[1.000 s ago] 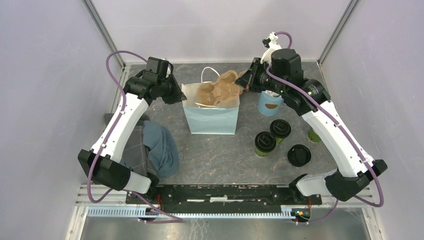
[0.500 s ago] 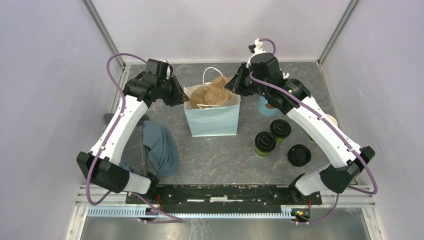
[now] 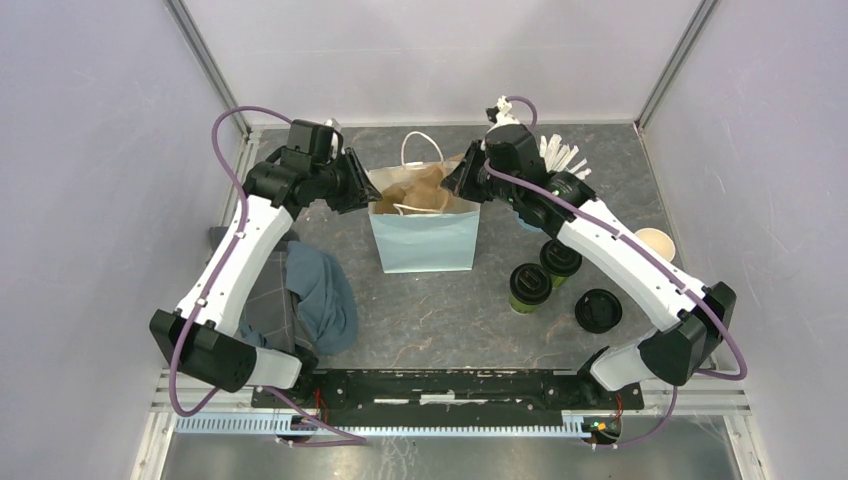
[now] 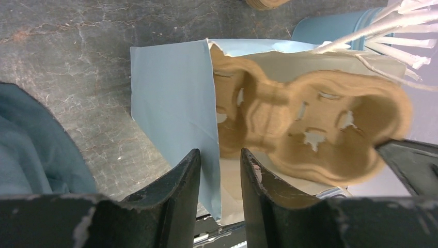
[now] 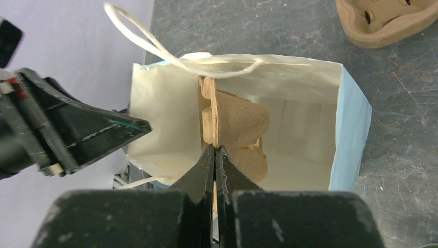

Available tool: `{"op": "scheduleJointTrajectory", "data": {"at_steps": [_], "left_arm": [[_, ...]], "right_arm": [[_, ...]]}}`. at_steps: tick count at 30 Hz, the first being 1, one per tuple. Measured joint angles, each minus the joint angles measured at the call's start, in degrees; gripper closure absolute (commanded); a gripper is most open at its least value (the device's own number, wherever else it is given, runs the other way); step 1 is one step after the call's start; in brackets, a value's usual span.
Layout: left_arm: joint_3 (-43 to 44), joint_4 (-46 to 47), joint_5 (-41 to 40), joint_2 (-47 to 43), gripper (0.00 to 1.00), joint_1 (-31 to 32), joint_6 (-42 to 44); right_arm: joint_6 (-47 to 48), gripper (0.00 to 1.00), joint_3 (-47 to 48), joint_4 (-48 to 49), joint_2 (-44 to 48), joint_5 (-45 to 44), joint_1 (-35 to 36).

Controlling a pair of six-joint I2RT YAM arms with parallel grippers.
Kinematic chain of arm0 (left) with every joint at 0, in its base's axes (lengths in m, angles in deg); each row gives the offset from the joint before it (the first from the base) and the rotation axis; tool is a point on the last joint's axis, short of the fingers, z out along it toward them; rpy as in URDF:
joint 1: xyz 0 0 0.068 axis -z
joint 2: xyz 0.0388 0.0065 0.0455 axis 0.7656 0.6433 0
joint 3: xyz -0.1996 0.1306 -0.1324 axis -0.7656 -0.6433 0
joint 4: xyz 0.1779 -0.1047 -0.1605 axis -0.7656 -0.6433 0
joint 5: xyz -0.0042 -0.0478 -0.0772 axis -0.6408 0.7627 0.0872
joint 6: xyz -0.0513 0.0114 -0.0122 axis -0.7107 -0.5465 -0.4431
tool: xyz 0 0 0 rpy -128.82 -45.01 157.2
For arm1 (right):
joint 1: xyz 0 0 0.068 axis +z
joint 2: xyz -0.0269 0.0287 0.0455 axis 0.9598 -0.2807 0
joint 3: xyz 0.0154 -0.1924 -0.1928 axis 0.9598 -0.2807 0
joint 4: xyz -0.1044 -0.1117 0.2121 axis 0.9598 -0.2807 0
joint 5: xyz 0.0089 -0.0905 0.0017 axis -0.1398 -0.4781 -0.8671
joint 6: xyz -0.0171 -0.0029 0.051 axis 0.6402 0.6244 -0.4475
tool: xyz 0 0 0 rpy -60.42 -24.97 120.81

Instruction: Pack the takeout coffee

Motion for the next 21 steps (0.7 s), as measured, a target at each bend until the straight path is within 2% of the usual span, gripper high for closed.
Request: {"op": "scheduleJointTrajectory", "data": {"at_steps": [4,21], "left_arm": [[-0.8,0.8,0.8,-0.7,0.58,0.0,0.1],[-2.4,1.7,0.8,-1.3,0.63,0.0,2.7]], "right_arm": [[0.0,1.0,-3.5,2.3,0.0,0.0,0.0],[0.4,1.0,-3.6,4.2,-3.9,-0.3,0.7]]}}
